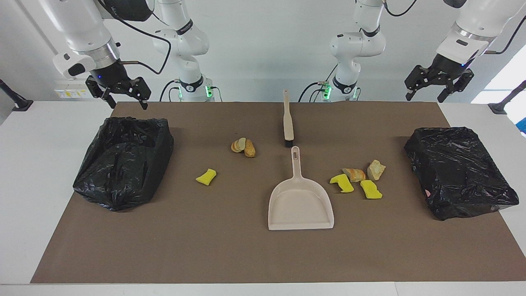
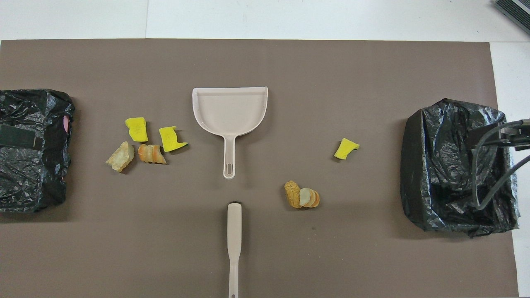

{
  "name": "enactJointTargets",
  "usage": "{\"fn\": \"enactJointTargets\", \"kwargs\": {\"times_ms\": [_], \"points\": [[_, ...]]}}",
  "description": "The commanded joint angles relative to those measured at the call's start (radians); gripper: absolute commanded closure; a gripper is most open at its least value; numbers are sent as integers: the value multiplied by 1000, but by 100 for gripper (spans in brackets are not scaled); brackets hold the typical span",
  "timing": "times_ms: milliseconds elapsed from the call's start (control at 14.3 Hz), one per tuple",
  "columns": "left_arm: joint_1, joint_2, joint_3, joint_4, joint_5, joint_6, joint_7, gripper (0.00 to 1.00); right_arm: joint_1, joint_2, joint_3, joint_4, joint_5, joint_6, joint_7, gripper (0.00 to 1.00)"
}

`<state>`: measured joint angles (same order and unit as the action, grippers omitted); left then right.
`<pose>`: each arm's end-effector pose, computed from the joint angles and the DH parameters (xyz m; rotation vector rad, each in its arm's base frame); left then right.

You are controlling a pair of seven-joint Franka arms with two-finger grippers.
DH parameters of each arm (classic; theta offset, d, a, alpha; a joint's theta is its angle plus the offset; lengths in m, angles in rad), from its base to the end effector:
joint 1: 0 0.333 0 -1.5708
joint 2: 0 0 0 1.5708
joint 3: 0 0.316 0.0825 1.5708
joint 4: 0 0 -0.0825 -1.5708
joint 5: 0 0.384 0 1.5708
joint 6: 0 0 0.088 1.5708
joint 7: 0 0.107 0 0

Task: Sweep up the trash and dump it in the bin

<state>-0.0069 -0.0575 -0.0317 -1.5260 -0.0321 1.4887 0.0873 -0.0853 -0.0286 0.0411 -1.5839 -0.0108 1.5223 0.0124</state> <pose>0.5274 -0.0246 0.6693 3.1053 -0.2003 0.0325 0.5400 -0.0247 0.6298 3.1285 -0.0892 -0.0520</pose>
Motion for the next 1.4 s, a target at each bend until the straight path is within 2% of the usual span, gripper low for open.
{"fn": "enactJointTargets", "kwargs": {"times_ms": [0,280,491,771,1121,1332], "points": [[-10,-63,-5,-84,-9,-4,-4,0,-11,-13,6,-11,-6,-19,-11,0],[-76,-198,-11,-302,-14,24,-24,0,-11,-13,6,-11,-6,-34,-14,0],[-158,-307,-14,-501,-25,149,-75,0,-7,-7,8,-10,6,-34,-14,0],[-316,-298,-13,-644,-25,316,-266,0,1,12,9,-10,5,-31,-14,0],[-551,-302,-14,-753,-25,398,-483,0,24,67,11,-5,2,-10,-11,0],[-695,-297,-14,-827,-25,493,-638,0,47,102,11,-2,8,16,-6,0]]}}
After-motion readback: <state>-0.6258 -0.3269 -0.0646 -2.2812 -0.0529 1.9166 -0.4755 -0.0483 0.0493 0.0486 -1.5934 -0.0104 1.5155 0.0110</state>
